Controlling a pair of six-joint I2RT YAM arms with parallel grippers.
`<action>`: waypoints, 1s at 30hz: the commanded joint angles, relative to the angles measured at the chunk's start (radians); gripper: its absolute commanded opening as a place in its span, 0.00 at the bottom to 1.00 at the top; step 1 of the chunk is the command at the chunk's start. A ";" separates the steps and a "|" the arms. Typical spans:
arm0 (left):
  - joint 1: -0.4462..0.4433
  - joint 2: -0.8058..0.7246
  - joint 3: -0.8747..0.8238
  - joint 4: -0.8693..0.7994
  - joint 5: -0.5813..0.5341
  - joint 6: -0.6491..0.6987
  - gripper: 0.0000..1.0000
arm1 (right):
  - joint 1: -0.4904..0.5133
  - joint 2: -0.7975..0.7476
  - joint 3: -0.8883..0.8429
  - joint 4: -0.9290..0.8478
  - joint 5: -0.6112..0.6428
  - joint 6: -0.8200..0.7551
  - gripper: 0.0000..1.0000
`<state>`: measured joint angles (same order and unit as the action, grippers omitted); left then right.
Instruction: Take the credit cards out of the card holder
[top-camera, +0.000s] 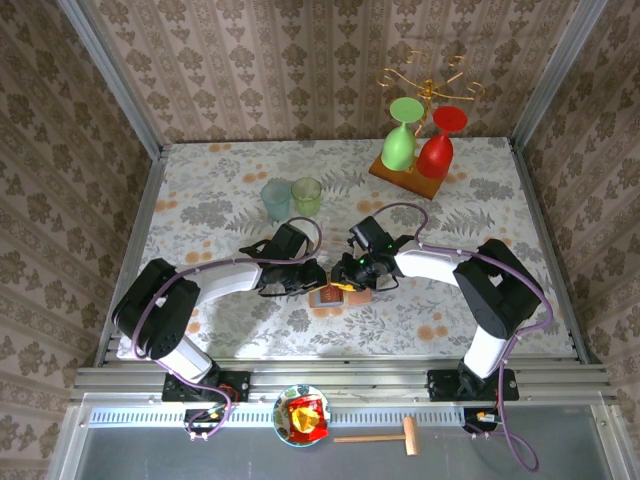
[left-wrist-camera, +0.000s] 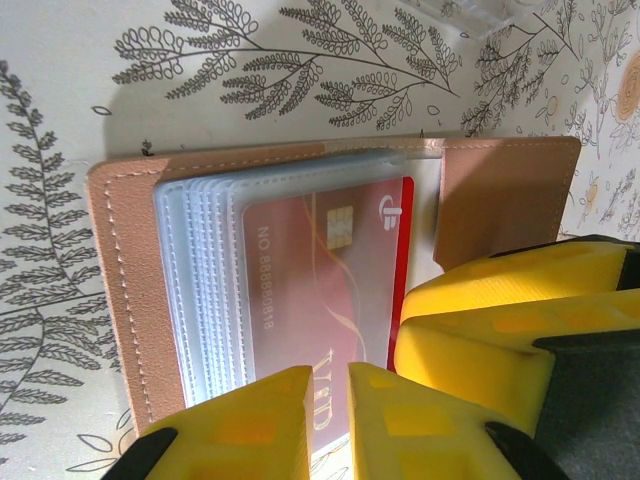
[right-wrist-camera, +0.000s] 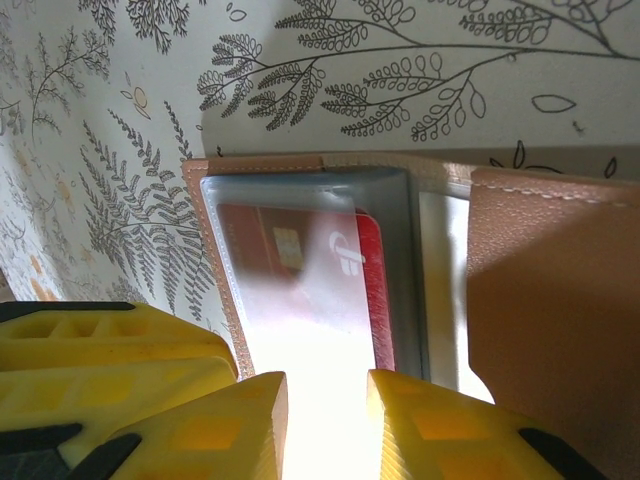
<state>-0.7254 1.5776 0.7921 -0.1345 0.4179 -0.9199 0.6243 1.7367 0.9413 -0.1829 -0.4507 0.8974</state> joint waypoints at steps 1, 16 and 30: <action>-0.003 0.017 -0.011 -0.019 -0.011 0.017 0.17 | -0.005 0.015 -0.003 -0.047 0.015 -0.006 0.28; -0.005 0.019 -0.014 -0.020 -0.009 0.016 0.17 | -0.004 -0.032 -0.003 -0.082 0.065 -0.019 0.30; 0.002 -0.018 -0.008 -0.070 -0.058 0.036 0.24 | 0.007 -0.093 -0.071 -0.129 0.132 0.021 0.30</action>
<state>-0.7258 1.5883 0.7902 -0.1841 0.3725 -0.9020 0.6250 1.6821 0.8906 -0.2714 -0.3435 0.8944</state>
